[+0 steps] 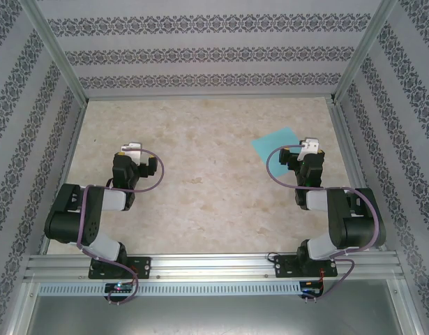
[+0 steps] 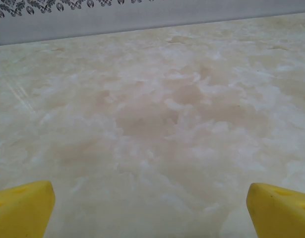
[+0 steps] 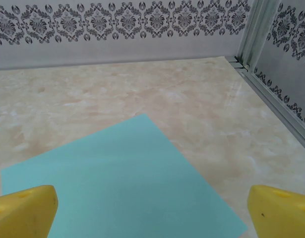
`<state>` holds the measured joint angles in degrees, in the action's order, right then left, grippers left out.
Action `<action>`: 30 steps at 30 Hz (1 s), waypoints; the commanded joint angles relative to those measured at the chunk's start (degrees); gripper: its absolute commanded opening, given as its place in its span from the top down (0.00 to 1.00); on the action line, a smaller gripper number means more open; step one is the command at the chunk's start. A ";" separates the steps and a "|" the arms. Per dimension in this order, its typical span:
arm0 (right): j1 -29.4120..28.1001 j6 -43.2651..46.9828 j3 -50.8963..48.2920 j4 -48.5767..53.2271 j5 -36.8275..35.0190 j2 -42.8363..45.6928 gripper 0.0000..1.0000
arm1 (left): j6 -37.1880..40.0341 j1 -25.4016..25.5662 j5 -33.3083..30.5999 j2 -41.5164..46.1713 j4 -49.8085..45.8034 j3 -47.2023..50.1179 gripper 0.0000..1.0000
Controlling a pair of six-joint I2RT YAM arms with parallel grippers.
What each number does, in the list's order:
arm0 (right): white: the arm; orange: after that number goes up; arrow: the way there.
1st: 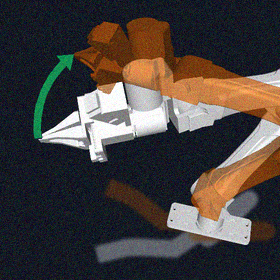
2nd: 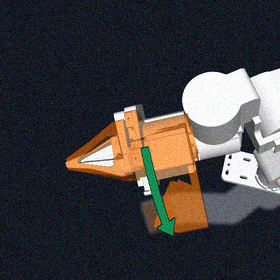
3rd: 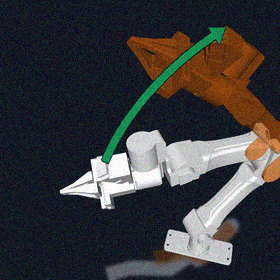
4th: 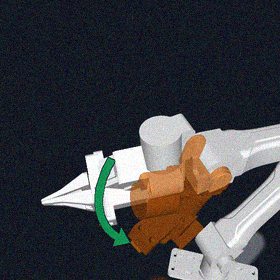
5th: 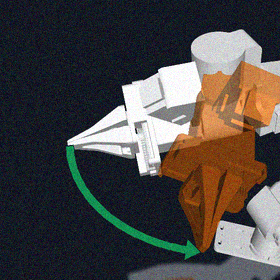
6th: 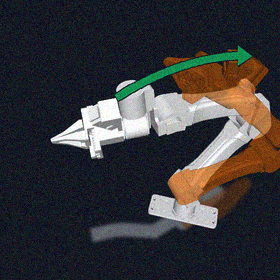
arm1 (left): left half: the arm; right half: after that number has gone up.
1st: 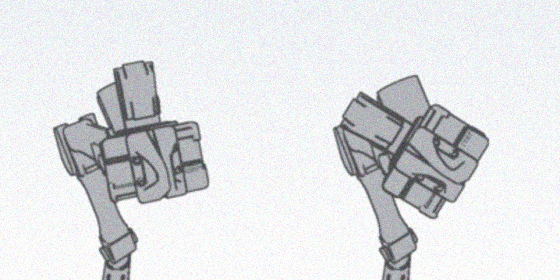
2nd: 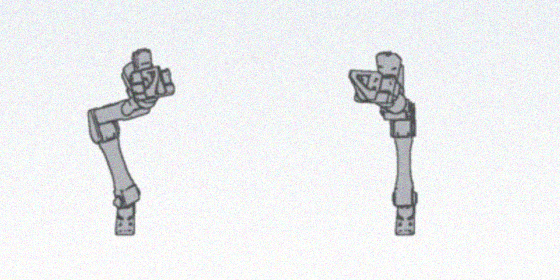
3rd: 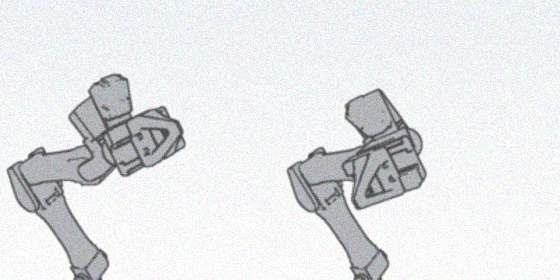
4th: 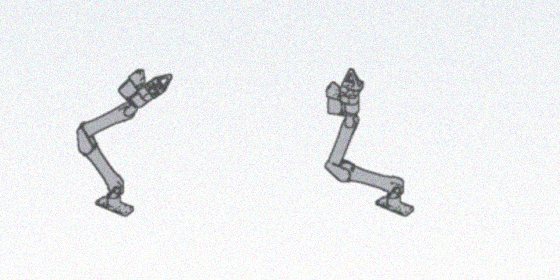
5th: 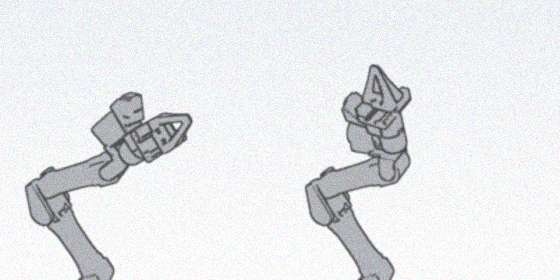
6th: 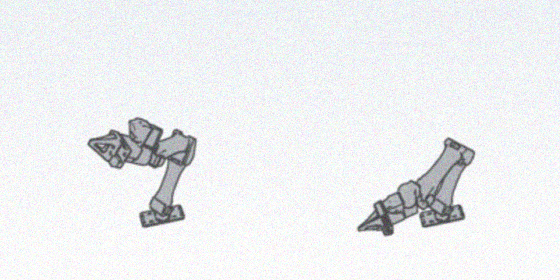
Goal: Fold a paper plane with a square sheet of paper (pick it up from the middle)
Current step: Move the square sheet of paper to the center of the table.
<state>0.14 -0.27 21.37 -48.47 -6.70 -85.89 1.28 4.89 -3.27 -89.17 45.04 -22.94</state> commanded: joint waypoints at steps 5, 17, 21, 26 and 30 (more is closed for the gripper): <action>0.37 0.18 1.05 -1.19 1.18 0.07 0.02 | 0.83 -0.75 0.95 -0.27 2.51 -0.88 0.00; 0.37 0.19 1.04 -1.19 1.16 0.05 0.02 | 0.77 -0.84 1.07 -0.24 2.42 -0.88 0.00; 0.71 -0.03 1.25 -0.67 1.81 -0.07 0.02 | 0.74 -0.93 1.16 -0.30 2.32 -0.97 0.00; 0.91 -0.12 1.14 -0.93 2.22 -0.06 0.02 | 0.82 -0.93 1.03 -0.28 2.37 -0.88 0.00; 0.93 -0.08 1.28 -0.84 2.22 -0.05 0.02 | -0.44 -0.89 -2.17 0.60 1.70 -0.97 0.00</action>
<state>0.54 -0.30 21.39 -48.47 -5.67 -85.89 1.26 4.89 -3.57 -89.17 45.04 -22.94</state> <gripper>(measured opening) 0.981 0.999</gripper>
